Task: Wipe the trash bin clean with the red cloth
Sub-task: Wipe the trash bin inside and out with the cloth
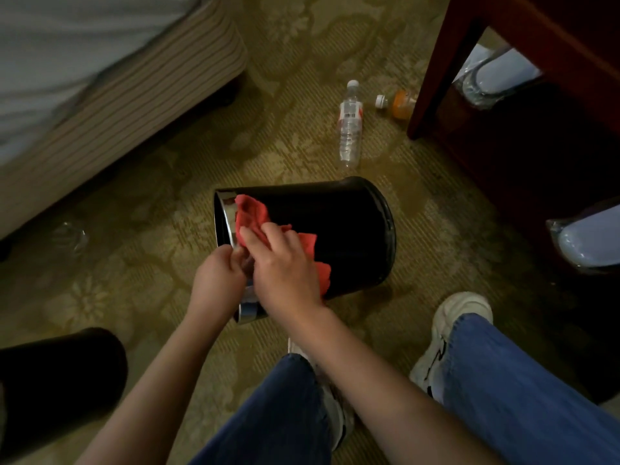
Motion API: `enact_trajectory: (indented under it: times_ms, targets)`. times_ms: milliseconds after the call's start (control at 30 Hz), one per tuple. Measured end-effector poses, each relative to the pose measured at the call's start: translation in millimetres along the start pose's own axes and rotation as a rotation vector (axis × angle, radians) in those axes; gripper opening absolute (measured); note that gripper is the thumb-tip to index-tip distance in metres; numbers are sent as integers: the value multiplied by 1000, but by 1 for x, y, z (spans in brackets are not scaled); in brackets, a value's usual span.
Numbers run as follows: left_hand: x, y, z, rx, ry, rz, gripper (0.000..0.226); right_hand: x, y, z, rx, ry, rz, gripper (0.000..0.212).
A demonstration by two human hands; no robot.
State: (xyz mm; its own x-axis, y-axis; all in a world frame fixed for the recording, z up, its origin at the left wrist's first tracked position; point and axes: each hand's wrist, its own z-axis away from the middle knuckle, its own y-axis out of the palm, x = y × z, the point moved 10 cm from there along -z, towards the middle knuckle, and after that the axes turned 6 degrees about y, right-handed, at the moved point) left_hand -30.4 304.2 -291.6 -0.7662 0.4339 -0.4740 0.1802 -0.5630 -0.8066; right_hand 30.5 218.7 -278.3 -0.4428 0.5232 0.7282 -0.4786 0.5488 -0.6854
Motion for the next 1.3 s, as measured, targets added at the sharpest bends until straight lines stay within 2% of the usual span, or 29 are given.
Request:
enact_trajectory:
  times_ms: [67,233,367,400,500,600,733,833,933,1033,1067,1167,1300]
  targets:
    - [4,-1,0,8,-18,14,28,-26,-5,-2,2,23,40,54]
    - [11,-4,8,50,-62,73,24,-130,-32,-4,-140,309,140,53]
    - [-7,-1,6,27,-19,49,29,-162,-37,0,-151,465,116,52]
    - [-12,0,5,18,-14,37,30,-155,-38,1,-160,451,111,52]
    - [-23,2,2,0,-3,32,30,-89,-34,2,-181,250,76,56]
    - [-28,2,-1,-17,6,28,29,-31,-22,2,-184,92,25,46]
    - [-28,5,-4,21,15,50,30,-39,-21,-1,-194,-4,65,43]
    - [-26,4,-4,25,9,91,30,-106,-31,-2,-227,217,58,52]
    - [-30,6,-2,28,23,93,28,-167,-44,4,-221,413,42,48]
    - [-44,10,-4,5,73,30,29,-186,-48,8,-216,549,77,51]
    - [-47,10,-5,1,76,22,30,-178,-49,8,-219,541,90,54]
    - [-52,10,-10,-8,69,49,31,-119,-46,3,-240,359,50,61]
    - [-55,10,-15,-32,64,55,31,-43,-38,1,-247,152,-33,51]
